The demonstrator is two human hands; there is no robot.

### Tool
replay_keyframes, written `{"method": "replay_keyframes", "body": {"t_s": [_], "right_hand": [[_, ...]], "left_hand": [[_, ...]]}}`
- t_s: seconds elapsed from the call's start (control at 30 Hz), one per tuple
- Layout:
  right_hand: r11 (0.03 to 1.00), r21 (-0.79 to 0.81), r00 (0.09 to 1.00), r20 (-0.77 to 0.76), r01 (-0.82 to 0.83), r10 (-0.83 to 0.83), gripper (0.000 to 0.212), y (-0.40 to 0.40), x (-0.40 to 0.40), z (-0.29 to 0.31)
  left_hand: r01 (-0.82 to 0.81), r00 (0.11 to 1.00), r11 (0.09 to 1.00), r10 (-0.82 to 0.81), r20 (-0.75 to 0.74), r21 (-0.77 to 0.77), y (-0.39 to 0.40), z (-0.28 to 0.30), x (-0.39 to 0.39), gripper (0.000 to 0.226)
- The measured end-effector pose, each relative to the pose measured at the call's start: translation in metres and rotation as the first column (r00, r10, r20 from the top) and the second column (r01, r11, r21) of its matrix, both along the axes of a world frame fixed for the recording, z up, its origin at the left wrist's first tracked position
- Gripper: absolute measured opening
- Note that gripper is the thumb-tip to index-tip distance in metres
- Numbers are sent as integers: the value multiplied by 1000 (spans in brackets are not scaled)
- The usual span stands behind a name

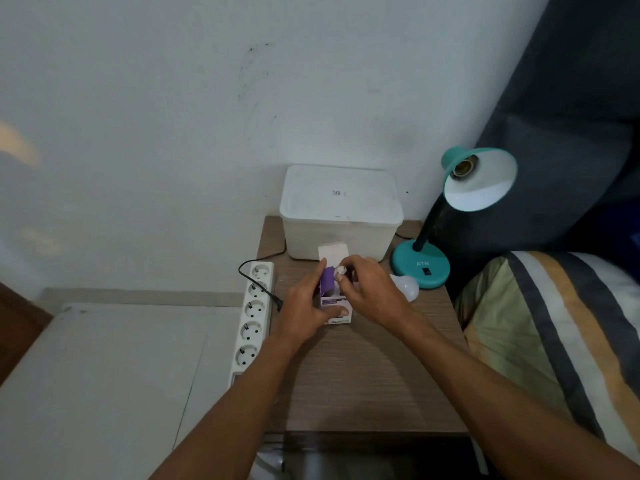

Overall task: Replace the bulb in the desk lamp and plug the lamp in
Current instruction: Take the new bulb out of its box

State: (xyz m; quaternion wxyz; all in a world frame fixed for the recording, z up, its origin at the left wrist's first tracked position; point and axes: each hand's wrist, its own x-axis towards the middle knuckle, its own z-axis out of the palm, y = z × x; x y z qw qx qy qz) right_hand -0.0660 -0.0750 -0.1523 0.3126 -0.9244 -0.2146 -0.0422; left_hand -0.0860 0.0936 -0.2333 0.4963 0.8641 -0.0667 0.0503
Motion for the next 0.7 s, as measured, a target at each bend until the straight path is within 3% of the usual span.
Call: {"method": "replay_keyframes", "body": {"t_s": [0.23,0.37,0.5,0.53,0.63,0.7], "right_hand": [[930,344,990,-2,132,-140,20,7,2,17],[721,601,931,-119,345,-346,19,6,10,27],[415,716,826,-452,561,-337,17,-2,23,30],[408,681,794,-510,608,-330,20,-6,24,29],[628,444,739,-583,639,-339,37,-12,28,15],[692,376,707,-652,616,-274,35,-11,29,9]], "left_hand": [[-3,1000,1000,3,-26,-6,-4,2,-1,102],[1,1000,1000,-1,-22,11,-4,3,-3,109],[0,1000,1000,1,-28,16,-5,6,-6,112],[-3,1000,1000,3,-26,18,-5,6,-6,113],[-13,999,1000,13,-30,17,-5,6,-7,117],[-7,999,1000,6,-43,-5,-6,5,-6,121]]}}
